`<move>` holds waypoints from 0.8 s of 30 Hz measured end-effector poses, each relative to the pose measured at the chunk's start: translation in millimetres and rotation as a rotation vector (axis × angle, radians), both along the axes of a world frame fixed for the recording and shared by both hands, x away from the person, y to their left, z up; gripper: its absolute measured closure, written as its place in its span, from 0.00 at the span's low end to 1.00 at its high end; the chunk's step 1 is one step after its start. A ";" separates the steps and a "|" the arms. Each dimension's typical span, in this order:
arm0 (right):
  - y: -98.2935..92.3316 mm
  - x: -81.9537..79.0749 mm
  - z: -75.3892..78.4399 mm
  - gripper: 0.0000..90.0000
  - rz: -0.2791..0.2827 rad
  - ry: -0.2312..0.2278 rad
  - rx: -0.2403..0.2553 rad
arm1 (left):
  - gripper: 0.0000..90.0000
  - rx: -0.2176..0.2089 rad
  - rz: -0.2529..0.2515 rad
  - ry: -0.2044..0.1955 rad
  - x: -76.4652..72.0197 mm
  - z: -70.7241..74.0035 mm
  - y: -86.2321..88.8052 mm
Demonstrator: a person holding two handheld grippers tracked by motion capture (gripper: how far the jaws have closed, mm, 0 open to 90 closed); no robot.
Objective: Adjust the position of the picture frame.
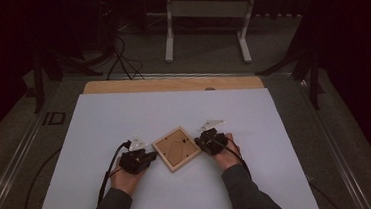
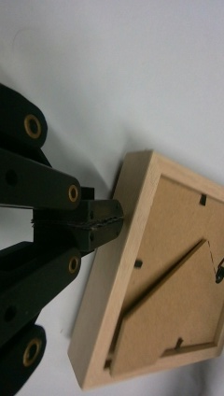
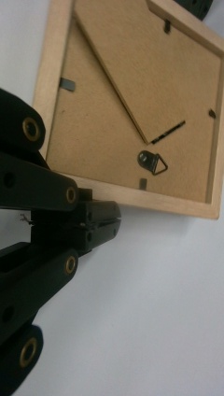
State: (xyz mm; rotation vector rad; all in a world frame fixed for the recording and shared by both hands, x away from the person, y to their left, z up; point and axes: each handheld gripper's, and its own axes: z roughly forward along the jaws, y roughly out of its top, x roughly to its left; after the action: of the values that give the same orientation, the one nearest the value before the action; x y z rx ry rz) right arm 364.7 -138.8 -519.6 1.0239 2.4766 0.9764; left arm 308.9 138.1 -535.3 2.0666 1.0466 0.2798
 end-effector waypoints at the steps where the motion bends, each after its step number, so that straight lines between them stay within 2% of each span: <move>1: -0.7 -2.5 -0.2 1.00 0.003 0.002 0.004 | 1.00 0.000 -0.005 0.002 -1.5 0.3 -0.2; 6: -5.0 -17.0 -2.7 1.00 0.009 0.009 0.044 | 1.00 0.019 -0.011 0.019 -8.5 0.7 -2.0; 12: -11.1 -33.5 -3.7 1.00 0.004 0.024 0.076 | 1.00 0.036 -0.009 0.012 -19.1 0.6 -6.4; 15: -12.0 -37.6 -3.3 1.00 0.006 0.030 0.076 | 1.00 0.036 -0.008 0.013 -19.7 0.3 -6.3; 21: -10.8 -48.3 -3.0 1.00 0.014 0.031 0.072 | 0.99 0.009 -0.004 0.031 -28.9 -0.1 -3.6; 24: -10.5 -49.6 -3.3 1.00 0.013 0.029 0.074 | 1.00 0.017 0.002 0.026 -31.3 -1.1 -5.2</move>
State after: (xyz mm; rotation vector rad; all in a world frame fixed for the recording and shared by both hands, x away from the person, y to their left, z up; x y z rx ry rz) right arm 315.1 -149.3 -522.9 1.0529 2.4898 1.0715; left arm 277.7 133.0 -536.4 2.0894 1.0655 0.2651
